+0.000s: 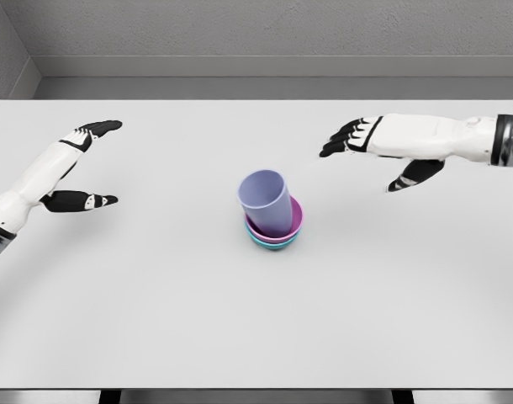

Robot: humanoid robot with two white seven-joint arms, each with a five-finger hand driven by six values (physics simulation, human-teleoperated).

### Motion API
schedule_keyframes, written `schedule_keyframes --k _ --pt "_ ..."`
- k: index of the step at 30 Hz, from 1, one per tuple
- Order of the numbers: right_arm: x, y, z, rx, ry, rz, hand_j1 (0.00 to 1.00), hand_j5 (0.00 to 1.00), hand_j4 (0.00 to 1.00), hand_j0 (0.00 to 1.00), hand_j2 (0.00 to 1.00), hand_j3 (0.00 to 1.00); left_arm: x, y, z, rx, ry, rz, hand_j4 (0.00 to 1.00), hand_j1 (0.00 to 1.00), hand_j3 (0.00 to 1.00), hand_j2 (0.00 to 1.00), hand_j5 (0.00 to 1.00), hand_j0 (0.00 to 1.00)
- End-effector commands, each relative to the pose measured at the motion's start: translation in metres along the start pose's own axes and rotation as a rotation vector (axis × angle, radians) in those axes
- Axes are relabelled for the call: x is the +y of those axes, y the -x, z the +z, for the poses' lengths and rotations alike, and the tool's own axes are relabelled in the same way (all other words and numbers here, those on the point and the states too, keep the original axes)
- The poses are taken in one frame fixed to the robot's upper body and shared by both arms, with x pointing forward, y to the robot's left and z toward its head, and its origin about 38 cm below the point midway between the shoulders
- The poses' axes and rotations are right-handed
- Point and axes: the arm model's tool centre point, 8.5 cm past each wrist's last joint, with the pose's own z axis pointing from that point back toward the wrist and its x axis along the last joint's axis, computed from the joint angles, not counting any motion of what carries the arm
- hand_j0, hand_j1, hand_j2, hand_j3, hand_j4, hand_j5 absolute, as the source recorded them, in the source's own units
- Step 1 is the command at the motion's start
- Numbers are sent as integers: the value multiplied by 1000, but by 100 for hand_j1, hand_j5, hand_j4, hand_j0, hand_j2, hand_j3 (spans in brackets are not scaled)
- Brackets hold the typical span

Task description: Stacking bowl and cup with both arms

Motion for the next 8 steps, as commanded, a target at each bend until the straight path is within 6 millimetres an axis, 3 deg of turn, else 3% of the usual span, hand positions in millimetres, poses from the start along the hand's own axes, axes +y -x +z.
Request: schedule_keyframes --k 1,8 --pt "0 25 27 98 19 -39 100 100 100 100 100 100 0 0 0 0 -7 9 100 100 100 100 100 100" --pt "3 27 28 103 15 -46 100 100 100 100 100 100 0 0 0 0 -7 9 100 100 100 100 100 100"
